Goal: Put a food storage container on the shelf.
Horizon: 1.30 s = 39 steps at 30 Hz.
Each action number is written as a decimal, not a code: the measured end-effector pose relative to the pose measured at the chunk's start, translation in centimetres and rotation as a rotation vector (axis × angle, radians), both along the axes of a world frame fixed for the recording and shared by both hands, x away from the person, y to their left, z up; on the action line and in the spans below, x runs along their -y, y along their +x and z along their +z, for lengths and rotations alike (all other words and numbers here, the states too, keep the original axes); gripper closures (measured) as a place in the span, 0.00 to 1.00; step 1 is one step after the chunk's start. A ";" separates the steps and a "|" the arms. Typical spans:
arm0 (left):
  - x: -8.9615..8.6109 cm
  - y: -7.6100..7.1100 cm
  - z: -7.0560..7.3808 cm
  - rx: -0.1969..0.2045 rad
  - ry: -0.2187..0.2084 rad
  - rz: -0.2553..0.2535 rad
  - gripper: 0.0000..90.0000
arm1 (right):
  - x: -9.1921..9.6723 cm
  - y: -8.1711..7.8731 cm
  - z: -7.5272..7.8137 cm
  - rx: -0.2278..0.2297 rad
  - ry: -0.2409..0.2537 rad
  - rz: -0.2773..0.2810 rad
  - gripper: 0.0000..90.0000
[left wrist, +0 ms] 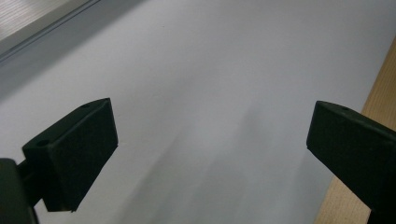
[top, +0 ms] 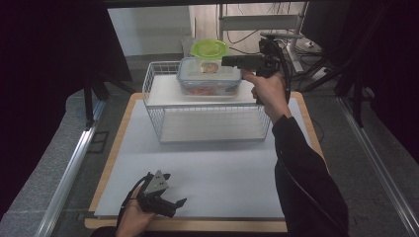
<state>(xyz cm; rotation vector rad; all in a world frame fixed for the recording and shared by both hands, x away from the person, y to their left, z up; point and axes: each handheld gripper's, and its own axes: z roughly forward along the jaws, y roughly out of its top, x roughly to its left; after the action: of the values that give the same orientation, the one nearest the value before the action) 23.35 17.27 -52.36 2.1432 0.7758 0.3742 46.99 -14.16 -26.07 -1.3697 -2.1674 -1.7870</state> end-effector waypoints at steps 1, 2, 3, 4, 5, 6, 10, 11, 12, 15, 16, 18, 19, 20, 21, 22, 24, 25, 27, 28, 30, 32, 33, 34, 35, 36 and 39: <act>0.0 0.0 0.0 0.000 -0.003 0.003 0.02 | 0.1 -0.4 -0.2 0.009 -0.006 0.006 0.17; 0.0 0.0 0.0 -0.001 -0.005 0.004 0.02 | 0.3 -0.9 -0.5 0.022 -0.013 0.013 0.17; 0.0 0.0 0.0 -0.001 -0.006 0.003 0.02 | 0.5 -1.4 -0.7 0.026 -0.016 0.019 0.17; 0.0 0.0 0.1 -0.002 -0.011 0.002 0.02 | 0.6 -1.7 -1.0 0.030 -0.020 0.027 0.16; 0.0 0.0 0.1 -0.002 -0.016 0.001 0.02 | 0.8 -2.2 -1.4 0.031 -0.022 0.038 0.16; 0.0 0.0 0.1 -0.003 -0.019 0.001 0.02 | 1.0 -2.6 -1.7 0.039 -0.028 0.043 0.16; 0.0 0.0 0.0 -0.006 -0.031 0.001 0.02 | 1.3 -4.2 -3.1 0.063 -0.053 0.070 0.14; 0.0 0.0 0.0 -0.006 -0.031 0.002 0.02 | 1.4 -4.6 -3.5 0.068 -0.064 0.072 0.14; 0.0 0.0 0.0 -0.006 -0.031 0.002 0.02 | 1.5 -5.0 -3.8 0.075 -0.072 0.076 0.13; 0.0 0.0 0.0 -0.005 -0.032 0.001 0.02 | 1.7 -5.7 -4.6 0.098 -0.097 0.081 0.13; 0.0 0.0 0.0 -0.004 -0.032 0.001 0.02 | 1.8 -6.0 -4.9 0.108 -0.107 0.081 0.13; 0.0 0.0 0.0 -0.003 -0.035 0.003 0.02 | 1.9 -6.4 -5.5 0.119 -0.128 0.085 0.12; 0.0 0.0 0.0 -0.003 -0.037 0.003 0.02 | 2.0 -6.6 -5.7 0.124 -0.132 0.088 0.12; 0.0 0.0 0.0 -0.004 -0.037 0.003 0.02 | 2.0 -6.9 -6.1 0.129 -0.138 0.092 0.12; -0.1 0.0 0.0 -0.003 -0.036 0.002 0.02 | 2.1 -7.0 -6.3 0.133 -0.143 0.093 0.11; -0.1 0.0 0.0 -0.003 -0.039 0.003 0.02 | 2.1 -7.2 -6.5 0.139 -0.146 0.096 0.11; -0.1 0.1 0.1 -0.002 -0.032 0.000 0.02 | 2.1 -7.7 -7.1 0.146 -0.157 0.104 0.10; -0.1 0.0 0.0 -0.002 -0.032 0.000 0.02 | 2.1 -7.8 -7.3 0.151 -0.163 0.106 0.10; -0.1 0.0 0.0 -0.001 -0.032 -0.001 0.02 | 2.1 -8.3 -7.9 0.160 -0.176 0.118 0.10; -0.1 0.0 0.0 -0.001 -0.032 -0.001 0.02 | 2.1 -8.5 -8.1 0.163 -0.180 0.120 0.09; 0.0 0.0 0.0 -0.001 -0.038 0.001 0.02 | 2.2 -8.8 -8.6 0.168 -0.185 0.127 0.09; 0.0 0.0 0.0 -0.002 -0.036 0.001 0.02 | 2.2 -9.2 -9.3 0.176 -0.203 0.133 0.09; 0.0 0.0 0.0 -0.002 -0.041 0.002 0.02 | 2.2 -9.3 -9.4 0.179 -0.207 0.134 0.08; 0.0 0.0 0.0 -0.002 -0.040 0.002 0.02 | 2.3 -9.5 -9.7 0.185 -0.216 0.133 0.08; 0.0 0.0 0.0 -0.002 -0.040 0.002 0.02 | 2.4 -9.8 -10.0 0.194 -0.230 0.134 0.08; 0.0 0.0 0.0 -0.003 -0.041 0.001 0.02 | 2.4 -9.9 -10.1 0.201 -0.238 0.134 0.07; 0.0 0.1 0.0 -0.003 -0.036 -0.002 0.02 | 2.6 -10.4 -10.8 0.226 -0.268 0.136 0.06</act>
<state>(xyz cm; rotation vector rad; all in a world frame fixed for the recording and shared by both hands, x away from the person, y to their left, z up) 23.40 17.30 -52.39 2.1113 0.7762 0.3527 36.61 -16.79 -36.91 -1.0696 -2.6270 -1.7271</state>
